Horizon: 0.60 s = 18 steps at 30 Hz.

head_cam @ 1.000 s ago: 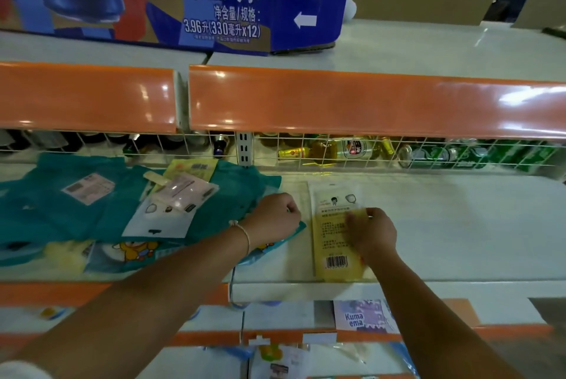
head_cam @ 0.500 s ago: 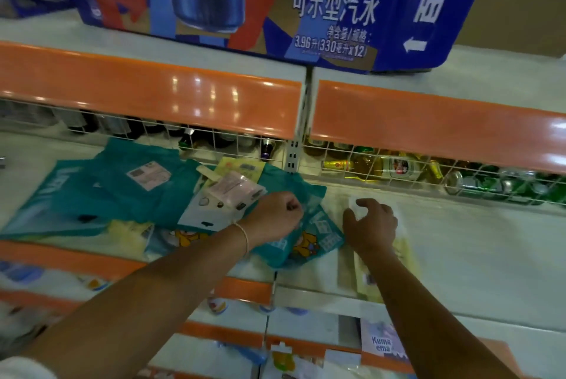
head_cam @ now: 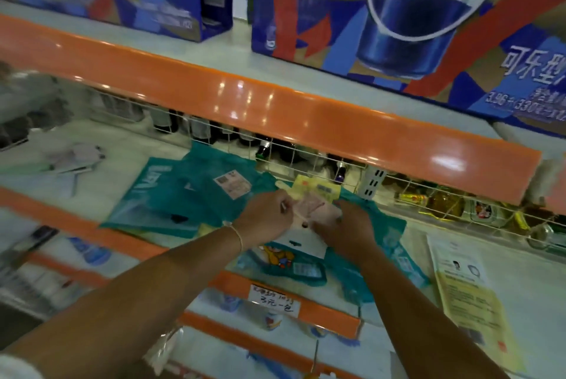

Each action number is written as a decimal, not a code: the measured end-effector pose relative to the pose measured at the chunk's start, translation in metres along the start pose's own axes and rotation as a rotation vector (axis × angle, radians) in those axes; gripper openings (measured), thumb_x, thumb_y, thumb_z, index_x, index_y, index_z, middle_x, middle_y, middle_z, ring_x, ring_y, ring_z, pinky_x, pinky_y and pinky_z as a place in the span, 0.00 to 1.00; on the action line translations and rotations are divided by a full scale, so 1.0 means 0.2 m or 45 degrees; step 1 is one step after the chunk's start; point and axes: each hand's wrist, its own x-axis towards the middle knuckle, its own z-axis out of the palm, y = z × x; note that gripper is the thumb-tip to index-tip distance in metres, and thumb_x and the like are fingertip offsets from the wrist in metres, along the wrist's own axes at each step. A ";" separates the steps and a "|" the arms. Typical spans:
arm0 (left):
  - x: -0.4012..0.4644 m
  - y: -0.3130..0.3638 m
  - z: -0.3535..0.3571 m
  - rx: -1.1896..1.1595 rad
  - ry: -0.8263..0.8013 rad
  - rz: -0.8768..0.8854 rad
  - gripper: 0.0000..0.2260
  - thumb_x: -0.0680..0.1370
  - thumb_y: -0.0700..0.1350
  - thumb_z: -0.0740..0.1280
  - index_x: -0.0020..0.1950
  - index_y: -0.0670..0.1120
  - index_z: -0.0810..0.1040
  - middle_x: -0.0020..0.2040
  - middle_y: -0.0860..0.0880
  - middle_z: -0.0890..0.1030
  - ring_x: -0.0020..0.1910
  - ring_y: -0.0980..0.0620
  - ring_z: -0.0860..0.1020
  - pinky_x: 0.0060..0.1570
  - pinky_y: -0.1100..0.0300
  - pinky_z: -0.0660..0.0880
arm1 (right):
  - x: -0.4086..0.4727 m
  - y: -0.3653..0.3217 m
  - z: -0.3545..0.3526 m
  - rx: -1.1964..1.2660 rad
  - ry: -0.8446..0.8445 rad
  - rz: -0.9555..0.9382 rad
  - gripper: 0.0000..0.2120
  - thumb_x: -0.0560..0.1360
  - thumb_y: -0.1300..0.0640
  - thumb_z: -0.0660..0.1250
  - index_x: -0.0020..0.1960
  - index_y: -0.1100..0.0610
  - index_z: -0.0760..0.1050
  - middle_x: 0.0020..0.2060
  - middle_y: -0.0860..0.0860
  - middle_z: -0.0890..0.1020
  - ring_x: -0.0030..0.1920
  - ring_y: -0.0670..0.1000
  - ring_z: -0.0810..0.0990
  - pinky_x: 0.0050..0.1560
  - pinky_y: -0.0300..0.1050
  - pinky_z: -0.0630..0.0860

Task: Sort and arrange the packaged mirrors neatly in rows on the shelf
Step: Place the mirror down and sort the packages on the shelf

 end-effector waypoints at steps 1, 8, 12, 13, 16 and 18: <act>-0.01 -0.03 -0.03 0.025 -0.012 0.023 0.04 0.80 0.44 0.62 0.46 0.48 0.75 0.38 0.51 0.80 0.30 0.57 0.75 0.29 0.64 0.73 | 0.01 -0.04 0.01 -0.058 -0.025 0.008 0.30 0.69 0.39 0.72 0.65 0.54 0.73 0.61 0.54 0.78 0.61 0.56 0.76 0.57 0.47 0.72; -0.02 -0.22 -0.18 0.015 -0.080 0.099 0.06 0.79 0.44 0.61 0.50 0.44 0.76 0.39 0.47 0.80 0.37 0.46 0.78 0.40 0.47 0.78 | 0.08 -0.08 0.15 -0.153 -0.054 0.151 0.40 0.63 0.33 0.71 0.70 0.48 0.67 0.63 0.53 0.77 0.62 0.58 0.74 0.60 0.54 0.74; -0.01 -0.29 -0.18 -0.007 -0.100 0.135 0.06 0.79 0.42 0.62 0.50 0.42 0.77 0.34 0.51 0.75 0.30 0.54 0.72 0.33 0.56 0.73 | 0.09 -0.07 0.17 -0.112 -0.036 0.197 0.42 0.56 0.30 0.66 0.66 0.47 0.70 0.58 0.53 0.79 0.55 0.56 0.79 0.54 0.54 0.79; 0.00 -0.29 -0.18 -0.006 -0.102 0.143 0.06 0.80 0.42 0.62 0.51 0.41 0.77 0.35 0.51 0.75 0.29 0.56 0.71 0.32 0.59 0.71 | 0.10 -0.07 0.17 -0.122 -0.041 0.215 0.43 0.54 0.29 0.64 0.66 0.46 0.70 0.59 0.52 0.79 0.55 0.56 0.79 0.54 0.55 0.79; 0.01 -0.28 -0.16 0.009 -0.106 0.171 0.07 0.80 0.41 0.62 0.53 0.40 0.78 0.43 0.45 0.81 0.33 0.54 0.75 0.36 0.58 0.76 | 0.08 -0.08 0.16 -0.140 -0.046 0.238 0.44 0.55 0.28 0.66 0.68 0.44 0.68 0.60 0.51 0.79 0.57 0.56 0.77 0.56 0.55 0.77; 0.03 -0.27 -0.14 0.005 -0.093 0.167 0.07 0.79 0.42 0.63 0.54 0.41 0.78 0.45 0.44 0.82 0.38 0.50 0.79 0.42 0.54 0.80 | 0.07 -0.10 0.15 -0.112 -0.053 0.246 0.43 0.56 0.29 0.70 0.67 0.43 0.69 0.61 0.50 0.79 0.59 0.57 0.76 0.59 0.55 0.76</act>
